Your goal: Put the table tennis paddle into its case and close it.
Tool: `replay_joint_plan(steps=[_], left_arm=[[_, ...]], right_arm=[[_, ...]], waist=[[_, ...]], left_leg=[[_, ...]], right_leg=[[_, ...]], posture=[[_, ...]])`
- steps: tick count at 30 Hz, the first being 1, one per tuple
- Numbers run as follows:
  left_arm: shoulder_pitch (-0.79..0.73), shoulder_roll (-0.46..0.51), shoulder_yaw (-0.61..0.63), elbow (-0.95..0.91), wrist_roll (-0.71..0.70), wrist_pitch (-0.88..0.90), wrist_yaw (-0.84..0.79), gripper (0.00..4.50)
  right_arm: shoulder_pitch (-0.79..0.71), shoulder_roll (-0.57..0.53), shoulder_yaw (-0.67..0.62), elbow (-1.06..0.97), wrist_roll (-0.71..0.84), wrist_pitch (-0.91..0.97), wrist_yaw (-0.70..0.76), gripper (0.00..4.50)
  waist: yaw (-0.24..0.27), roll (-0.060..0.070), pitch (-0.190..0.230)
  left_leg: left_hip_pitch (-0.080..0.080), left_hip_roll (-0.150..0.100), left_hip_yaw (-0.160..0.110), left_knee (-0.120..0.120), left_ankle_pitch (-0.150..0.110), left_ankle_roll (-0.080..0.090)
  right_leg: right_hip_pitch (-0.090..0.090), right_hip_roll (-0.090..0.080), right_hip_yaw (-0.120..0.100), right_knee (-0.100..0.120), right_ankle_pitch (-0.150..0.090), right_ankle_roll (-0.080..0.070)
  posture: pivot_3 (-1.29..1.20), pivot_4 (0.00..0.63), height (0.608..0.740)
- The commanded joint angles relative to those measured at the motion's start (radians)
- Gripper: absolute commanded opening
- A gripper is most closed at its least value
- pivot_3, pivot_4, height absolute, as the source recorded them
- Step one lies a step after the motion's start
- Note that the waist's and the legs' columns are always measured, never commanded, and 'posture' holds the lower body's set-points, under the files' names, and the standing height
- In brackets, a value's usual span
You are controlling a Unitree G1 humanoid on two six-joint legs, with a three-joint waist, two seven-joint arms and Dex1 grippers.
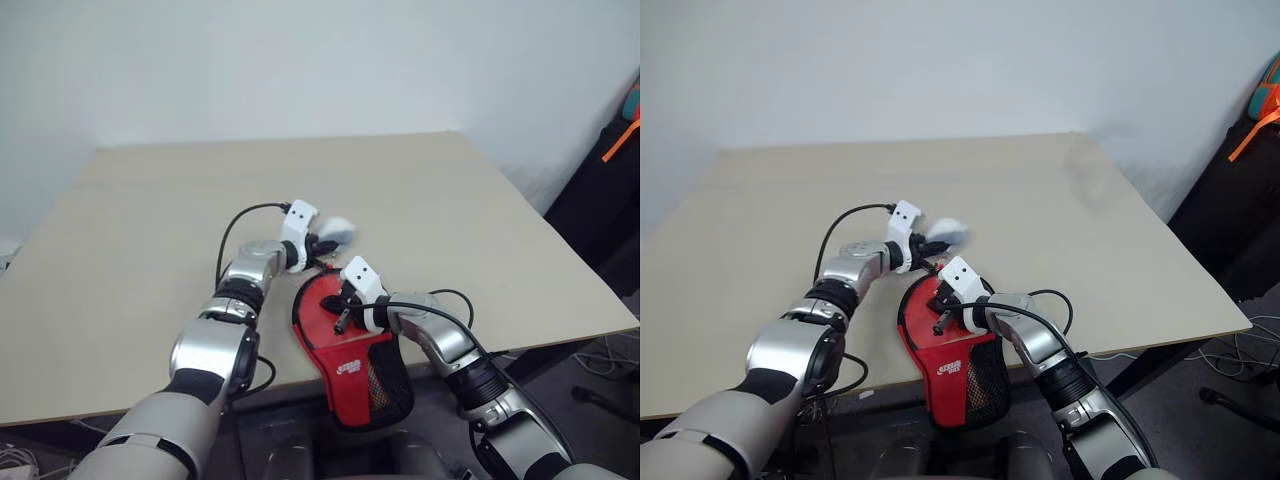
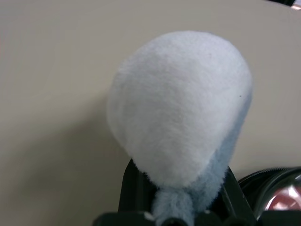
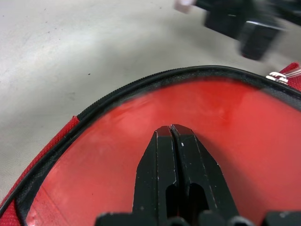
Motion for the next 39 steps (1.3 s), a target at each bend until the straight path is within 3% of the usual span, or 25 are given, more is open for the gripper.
replay_joint_plan(steps=[1, 10, 21, 28, 33, 39], left_arm=[[-0.058, -0.02, -0.007, -0.075, -0.001, -0.056, -0.082, 0.14], [0.077, 0.004, -0.122, -0.221, 0.042, -0.141, -0.385, 0.14], [0.116, 0.057, -0.171, -0.268, 0.067, -0.189, -0.526, 0.14], [0.084, 0.093, -0.164, -0.238, 0.07, -0.164, -0.557, 2.6], [0.065, 0.188, -0.155, -0.274, 0.063, -0.139, -0.655, 4.32], [0.063, 0.333, -0.146, -0.308, 0.068, -0.195, -0.722, 4.46]], right_arm=[[0.021, 0.002, 0.032, 0.024, -0.018, 0.031, 0.003, 0.0], [0.02, 0.006, 0.027, 0.028, -0.017, 0.033, 0.0, 0.0], [0.014, 0.006, 0.026, 0.032, -0.018, 0.033, 0.002, 0.0], [0.011, 0.007, 0.029, 0.036, -0.019, 0.033, 0.004, 0.0], [0.008, 0.008, 0.033, 0.039, -0.02, 0.034, 0.007, 0.0], [0.004, 0.006, 0.038, 0.043, -0.019, 0.032, 0.012, 0.0]], waist=[[0.0, 0.0, 0.0], [-0.001, 0.0, 0.0], [0.0, 0.002, -0.001], [-0.003, 0.002, -0.001], [-0.011, 0.002, -0.001], [-0.019, 0.002, -0.002]], left_leg=[[0.0, 0.0, 0.0, 0.0, 0.0, 0.0], [0.0, 0.0, 0.0, 0.0, 0.0, 0.0], [0.0, 0.001, 0.0, 0.001, -0.001, 0.002], [0.0, 0.001, 0.0, 0.001, -0.002, 0.003], [0.0, 0.001, 0.0, 0.001, -0.002, 0.003], [0.0, 0.002, 0.0, 0.001, -0.002, 0.002]], right_leg=[[0.0, 0.0, 0.0, 0.0, 0.0, 0.0], [0.0, 0.0, 0.0, 0.0, 0.0, 0.0], [0.0, 0.0, 0.0, 0.0, 0.0, 0.0], [0.001, 0.0, 0.0, 0.0, 0.0, 0.0], [0.0, 0.001, 0.0, 0.0, 0.0, 0.0], [0.0, 0.001, 0.0, 0.0, 0.0, 0.0]], posture=[[0.0, 0.0, 0.706], [0.0, 0.0, 0.706], [0.0, 0.0, 0.706], [0.0, 0.0, 0.706], [0.0, 0.0, 0.706], [0.0, 0.0, 0.706]])
